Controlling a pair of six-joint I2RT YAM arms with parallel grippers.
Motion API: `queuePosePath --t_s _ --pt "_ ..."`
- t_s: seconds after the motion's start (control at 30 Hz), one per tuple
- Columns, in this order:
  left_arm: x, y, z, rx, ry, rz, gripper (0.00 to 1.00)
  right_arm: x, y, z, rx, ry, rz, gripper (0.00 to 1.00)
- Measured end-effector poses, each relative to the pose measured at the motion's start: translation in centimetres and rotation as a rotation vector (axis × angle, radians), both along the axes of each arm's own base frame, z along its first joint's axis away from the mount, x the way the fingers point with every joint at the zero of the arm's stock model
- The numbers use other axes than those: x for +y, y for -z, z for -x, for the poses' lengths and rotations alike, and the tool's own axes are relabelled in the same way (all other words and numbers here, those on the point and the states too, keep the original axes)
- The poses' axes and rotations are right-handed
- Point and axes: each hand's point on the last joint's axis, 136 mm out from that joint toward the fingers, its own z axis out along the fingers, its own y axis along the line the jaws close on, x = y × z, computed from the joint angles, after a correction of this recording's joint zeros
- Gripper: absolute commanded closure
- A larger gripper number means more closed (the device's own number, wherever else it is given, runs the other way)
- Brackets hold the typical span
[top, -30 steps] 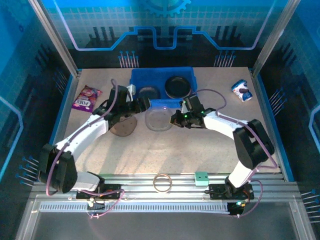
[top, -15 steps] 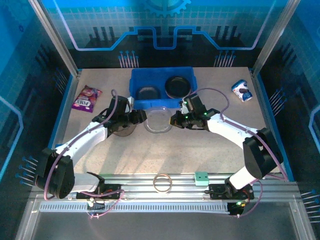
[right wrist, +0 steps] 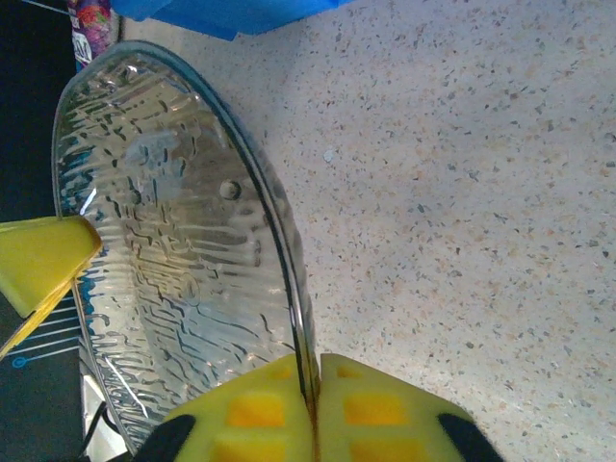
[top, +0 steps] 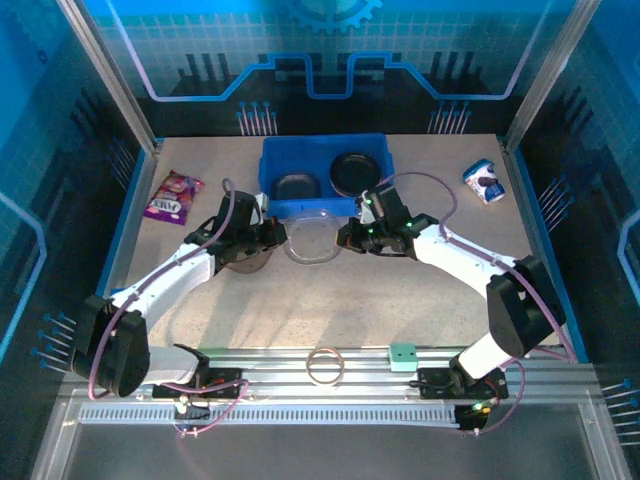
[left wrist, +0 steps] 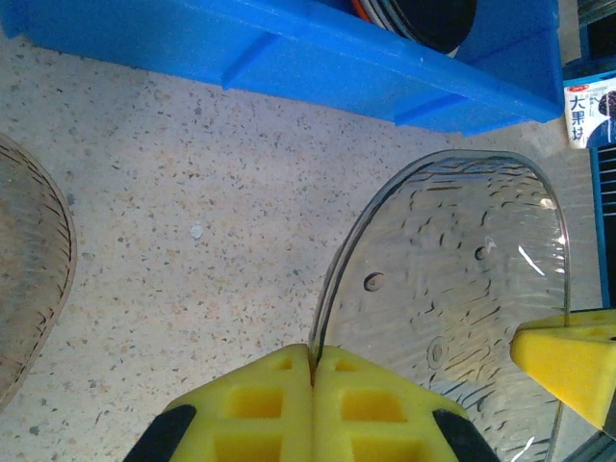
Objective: Place the plates into the plastic bin on the countertop
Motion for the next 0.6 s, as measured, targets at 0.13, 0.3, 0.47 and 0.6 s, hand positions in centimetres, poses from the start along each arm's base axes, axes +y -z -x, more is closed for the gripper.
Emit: queuePosePath --t_s 0.13,0.3,0.47,0.6 --pt "0.0 0.1 0.2 0.005 0.010 -0.004 1.00 0.5 -1.3 -0.7 -0.029 -0.011 -0.014 0.67" --pt "0.2 0.0 0.4 0.002 0.020 -0.014 1.00 0.9 -2.4 -1.4 -0.060 -0.024 -0.015 0.83" --pt "0.6 -0.3 0.4 -0.003 0.013 -0.016 1.00 0.8 -0.8 -1.8 -0.033 -0.023 0.030 1.00" --pt "0.8 -0.3 0.6 0.005 0.009 -0.021 0.10 1.0 -1.1 -2.3 -0.032 -0.025 0.046 1.00"
